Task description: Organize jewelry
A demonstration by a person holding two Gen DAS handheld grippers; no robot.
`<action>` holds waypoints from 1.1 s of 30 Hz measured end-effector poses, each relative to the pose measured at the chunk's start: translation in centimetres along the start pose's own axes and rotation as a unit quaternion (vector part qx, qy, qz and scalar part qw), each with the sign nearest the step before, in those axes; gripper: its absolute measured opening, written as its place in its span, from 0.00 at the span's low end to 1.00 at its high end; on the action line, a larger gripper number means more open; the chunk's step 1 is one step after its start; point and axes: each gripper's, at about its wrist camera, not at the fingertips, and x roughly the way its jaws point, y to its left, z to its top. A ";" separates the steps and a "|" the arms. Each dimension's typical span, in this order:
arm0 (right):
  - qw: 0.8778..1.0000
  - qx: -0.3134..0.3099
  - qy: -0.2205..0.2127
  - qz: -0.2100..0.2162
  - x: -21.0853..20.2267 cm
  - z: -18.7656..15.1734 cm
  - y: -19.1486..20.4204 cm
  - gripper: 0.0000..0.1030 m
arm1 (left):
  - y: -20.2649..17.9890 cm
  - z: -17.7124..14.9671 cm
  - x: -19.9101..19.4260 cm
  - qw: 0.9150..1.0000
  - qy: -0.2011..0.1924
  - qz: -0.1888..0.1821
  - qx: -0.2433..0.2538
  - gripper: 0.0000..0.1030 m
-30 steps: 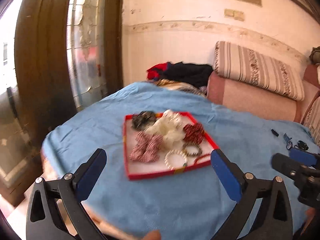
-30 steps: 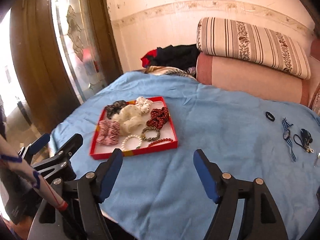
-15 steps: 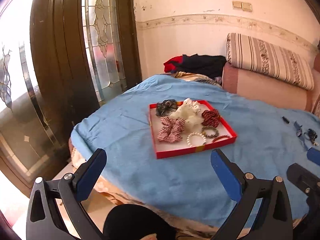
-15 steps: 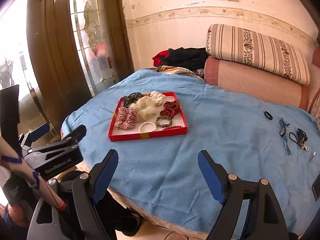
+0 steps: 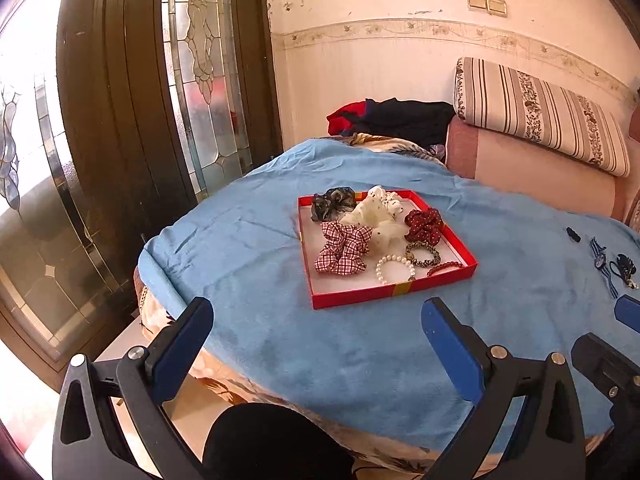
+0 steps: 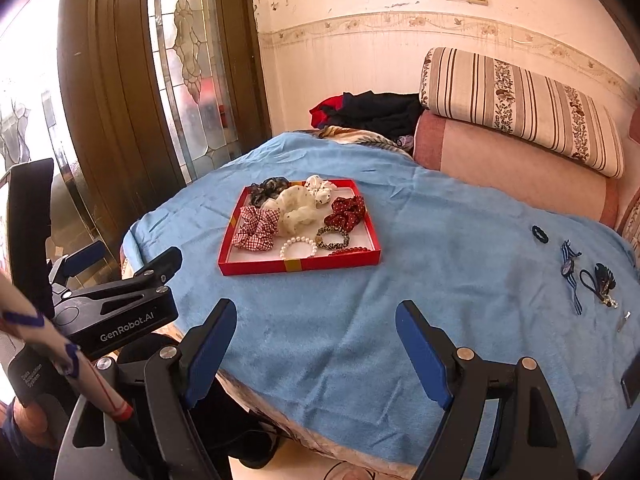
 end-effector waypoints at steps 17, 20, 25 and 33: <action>1.000 0.001 0.012 -0.001 0.9 -0.3 -0.4 0.83 | -0.4 -0.3 1.0 1.000 0.013 0.005 0.011 1.00; 1.000 0.000 0.014 0.000 1.0 -0.4 -0.4 0.83 | -0.5 -0.4 1.2 1.000 0.015 0.005 0.012 1.00; 1.000 0.002 0.017 -0.001 1.2 -0.6 -0.4 0.83 | -0.6 -0.6 1.4 1.000 0.018 0.006 0.015 1.00; 1.000 0.000 0.021 -0.001 1.3 -0.6 -0.3 0.83 | -0.6 -0.6 1.5 1.000 0.019 0.006 0.014 1.00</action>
